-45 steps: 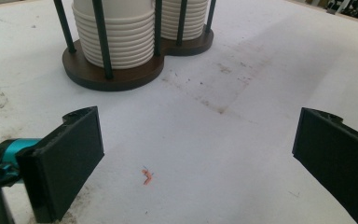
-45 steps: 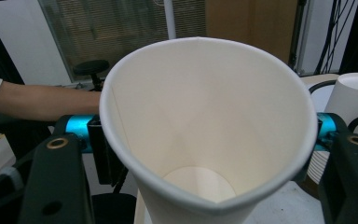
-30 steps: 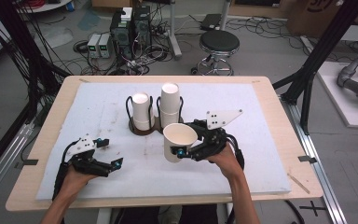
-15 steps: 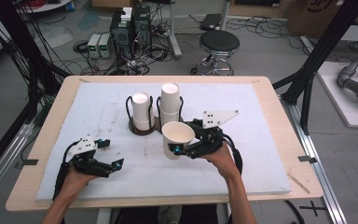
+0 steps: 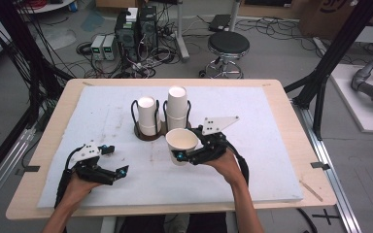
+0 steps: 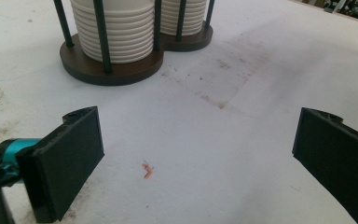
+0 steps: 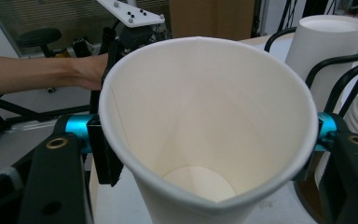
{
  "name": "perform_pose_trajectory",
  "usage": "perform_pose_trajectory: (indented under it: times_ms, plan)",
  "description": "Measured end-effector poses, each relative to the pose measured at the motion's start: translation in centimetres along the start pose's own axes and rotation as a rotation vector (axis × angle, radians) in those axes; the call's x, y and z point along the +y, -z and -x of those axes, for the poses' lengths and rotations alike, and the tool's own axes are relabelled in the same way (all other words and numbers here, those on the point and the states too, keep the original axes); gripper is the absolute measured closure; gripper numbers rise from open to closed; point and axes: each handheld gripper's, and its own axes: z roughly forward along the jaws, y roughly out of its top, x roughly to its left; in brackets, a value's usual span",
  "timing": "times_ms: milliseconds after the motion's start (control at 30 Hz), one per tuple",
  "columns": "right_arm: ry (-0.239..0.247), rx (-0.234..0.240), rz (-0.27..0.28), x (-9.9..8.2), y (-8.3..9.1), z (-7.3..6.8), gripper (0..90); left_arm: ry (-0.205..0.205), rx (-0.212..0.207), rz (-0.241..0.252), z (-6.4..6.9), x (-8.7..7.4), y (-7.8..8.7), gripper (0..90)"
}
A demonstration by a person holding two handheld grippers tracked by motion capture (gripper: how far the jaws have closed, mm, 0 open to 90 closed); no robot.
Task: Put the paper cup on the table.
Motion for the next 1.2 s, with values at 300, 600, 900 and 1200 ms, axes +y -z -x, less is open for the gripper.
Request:
perform_pose_trajectory:
  times_ms: [300, 600, 900, 1200]
  plan:
    - [-0.013, -0.03, -0.031, -0.8, -0.8, 0.7, 31.0, 0.002, -0.006, -0.003, 0.0, -0.1, -0.1, 1.7]
    - [-0.036, -0.025, -0.069, -1.8, -2.2, 1.2, 31.1, -0.001, -0.011, -0.008, 0.1, -0.2, -0.3, 1.7]
    - [-0.056, -0.037, -0.118, -2.7, -3.4, 1.7, 31.1, -0.006, -0.014, -0.01, 0.1, -0.2, -0.2, 1.7]
    - [-0.028, -0.099, -0.097, -3.8, -4.0, 1.8, 31.4, -0.003, -0.029, -0.001, 0.5, 0.0, -0.3, 1.7]
